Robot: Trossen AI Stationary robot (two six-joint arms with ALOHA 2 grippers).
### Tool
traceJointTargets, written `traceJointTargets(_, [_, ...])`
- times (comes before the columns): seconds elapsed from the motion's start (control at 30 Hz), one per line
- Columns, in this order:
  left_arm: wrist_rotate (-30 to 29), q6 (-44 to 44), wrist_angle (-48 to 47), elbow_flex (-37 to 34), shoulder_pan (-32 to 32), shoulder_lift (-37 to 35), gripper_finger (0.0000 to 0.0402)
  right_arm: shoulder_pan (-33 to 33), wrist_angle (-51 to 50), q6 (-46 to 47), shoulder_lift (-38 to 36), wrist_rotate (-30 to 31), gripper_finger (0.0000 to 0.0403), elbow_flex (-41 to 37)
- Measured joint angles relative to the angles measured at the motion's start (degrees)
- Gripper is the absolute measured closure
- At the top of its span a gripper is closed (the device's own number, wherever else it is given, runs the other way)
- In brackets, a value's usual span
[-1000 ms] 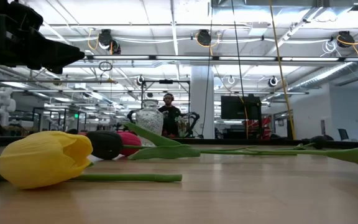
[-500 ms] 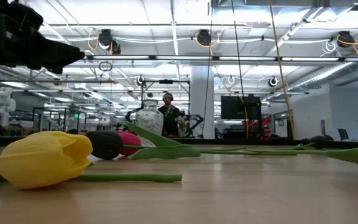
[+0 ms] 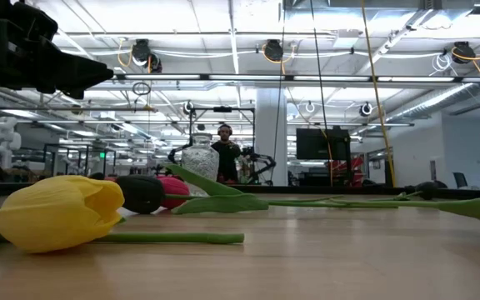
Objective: Sort flowers into vase by color
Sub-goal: Put the bottom red tulip into the transparent vase
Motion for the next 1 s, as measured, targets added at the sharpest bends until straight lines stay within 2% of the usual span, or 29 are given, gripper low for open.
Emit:
traceJointTargets(0.17, [0.04, -1.39, 0.25, -0.02, 0.00, 0.02, 0.0269, -1.46, 0.20, 0.41, 0.00, -0.55, 0.0401, 0.00])
traceJointTargets(0.33, [4.98, -25.66, 2.84, -0.02, -0.09, 0.00, 0.0269, -2.89, 1.07, 0.41, 0.00, -0.58, 0.0402, 0.00])
traceJointTargets(0.57, [4.66, -44.64, 4.03, -0.01, -0.09, 0.02, 0.0269, -5.74, 1.47, 0.41, 0.00, -0.40, 0.0402, 0.00])
traceJointTargets(0.8, [3.24, -46.61, 5.84, -0.02, -0.04, 0.02, 0.0269, -8.12, 0.58, 0.41, 0.24, -0.35, 0.0402, 0.00])
traceJointTargets(1.0, [0.58, -46.12, 12.23, 0.06, 0.03, 0.00, 0.0269, -9.57, -0.78, 0.49, 0.26, -0.33, 0.0403, 0.00])
